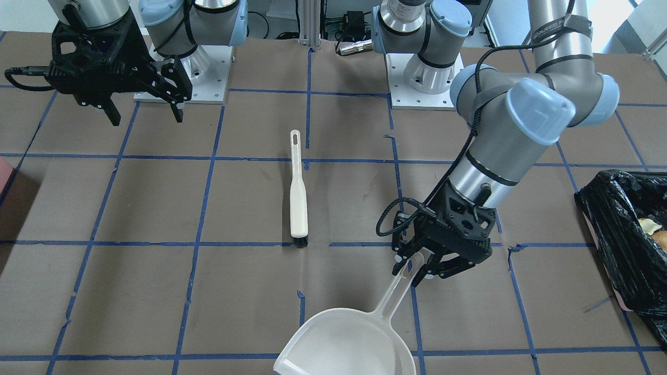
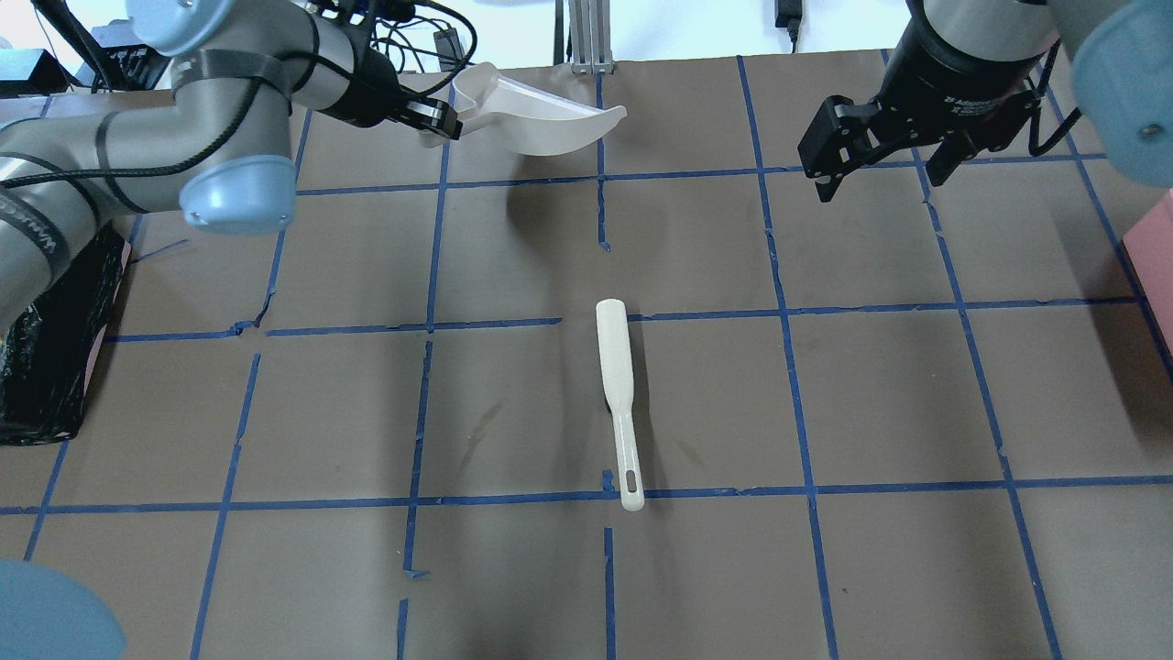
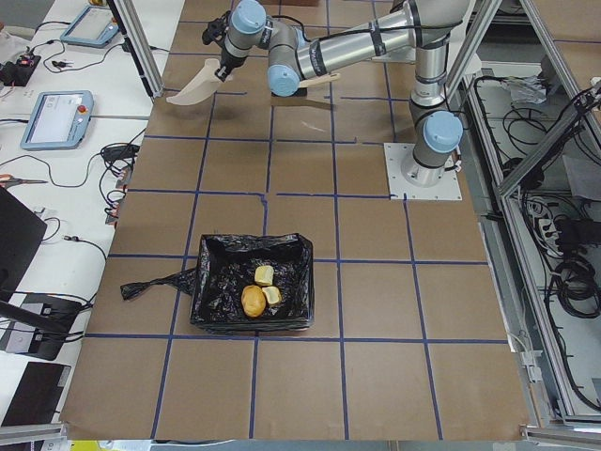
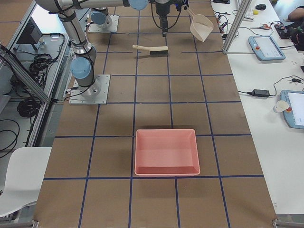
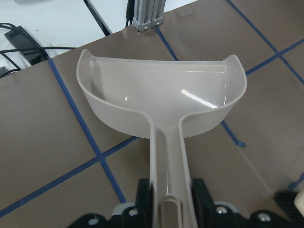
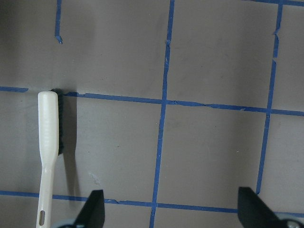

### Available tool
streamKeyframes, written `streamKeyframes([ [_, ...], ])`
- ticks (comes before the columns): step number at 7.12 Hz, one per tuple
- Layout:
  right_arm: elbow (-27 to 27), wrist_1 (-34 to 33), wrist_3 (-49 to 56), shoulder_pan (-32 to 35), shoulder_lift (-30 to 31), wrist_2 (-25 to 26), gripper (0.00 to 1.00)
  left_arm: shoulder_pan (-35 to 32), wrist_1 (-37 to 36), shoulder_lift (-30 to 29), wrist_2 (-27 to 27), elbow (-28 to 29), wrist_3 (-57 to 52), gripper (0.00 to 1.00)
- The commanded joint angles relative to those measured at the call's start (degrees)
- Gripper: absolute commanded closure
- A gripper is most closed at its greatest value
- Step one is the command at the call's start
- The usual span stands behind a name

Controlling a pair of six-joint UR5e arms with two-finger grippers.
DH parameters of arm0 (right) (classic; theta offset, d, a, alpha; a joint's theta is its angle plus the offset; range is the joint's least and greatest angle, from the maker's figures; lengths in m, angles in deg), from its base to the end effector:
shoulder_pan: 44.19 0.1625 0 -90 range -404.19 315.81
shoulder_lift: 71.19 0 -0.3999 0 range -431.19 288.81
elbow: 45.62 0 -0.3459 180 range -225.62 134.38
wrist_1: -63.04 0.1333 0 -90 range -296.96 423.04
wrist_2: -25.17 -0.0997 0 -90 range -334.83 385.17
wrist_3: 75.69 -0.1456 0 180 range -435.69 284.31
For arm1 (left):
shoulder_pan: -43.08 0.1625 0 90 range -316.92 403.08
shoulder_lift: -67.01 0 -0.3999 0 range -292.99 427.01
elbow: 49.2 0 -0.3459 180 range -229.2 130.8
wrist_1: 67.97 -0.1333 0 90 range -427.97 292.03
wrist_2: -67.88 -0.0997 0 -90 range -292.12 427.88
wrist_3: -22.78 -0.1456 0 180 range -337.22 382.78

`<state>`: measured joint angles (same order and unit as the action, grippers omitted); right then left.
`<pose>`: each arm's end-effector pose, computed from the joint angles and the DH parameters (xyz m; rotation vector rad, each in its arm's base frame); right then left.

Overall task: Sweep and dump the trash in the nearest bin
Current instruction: 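Carry the empty dustpan with the left gripper back toward the table center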

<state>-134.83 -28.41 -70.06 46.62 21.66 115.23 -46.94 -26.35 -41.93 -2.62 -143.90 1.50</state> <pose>0.1393 -0.4356 0.4477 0.1759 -3.1288 0.1391 -0.1821 -0.5946 0.3191 -0.6228 -2.7393 0.6941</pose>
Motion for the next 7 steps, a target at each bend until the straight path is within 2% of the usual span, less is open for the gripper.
streamKeyframes([
  [1, -0.2, 0.1, 0.2, 1.1, 0.1, 0.1, 0.00, -7.2, -5.7, -2.2, -7.3, -0.7, 11.0, 1.00],
  [3, 0.1, -0.6, 0.1, 1.2, 0.1, 0.0, 0.00, -11.3, -7.2, -1.8, -12.2, -3.4, 18.4, 1.00],
  [4, -0.2, 0.0, 0.1, 1.2, 0.5, 0.0, 0.00, -12.1, -11.7, -2.1, -12.8, -5.6, 19.4, 1.00],
  [6, -0.2, 0.0, 0.1, 1.2, 0.3, 0.0, 0.00, -13.5, -13.2, -1.7, -12.9, -7.6, 23.8, 1.00],
  [7, -0.2, 0.0, 0.1, 1.2, 0.4, 0.0, 0.00, -15.1, -13.8, -1.8, -15.2, -7.9, 24.1, 1.00],
])
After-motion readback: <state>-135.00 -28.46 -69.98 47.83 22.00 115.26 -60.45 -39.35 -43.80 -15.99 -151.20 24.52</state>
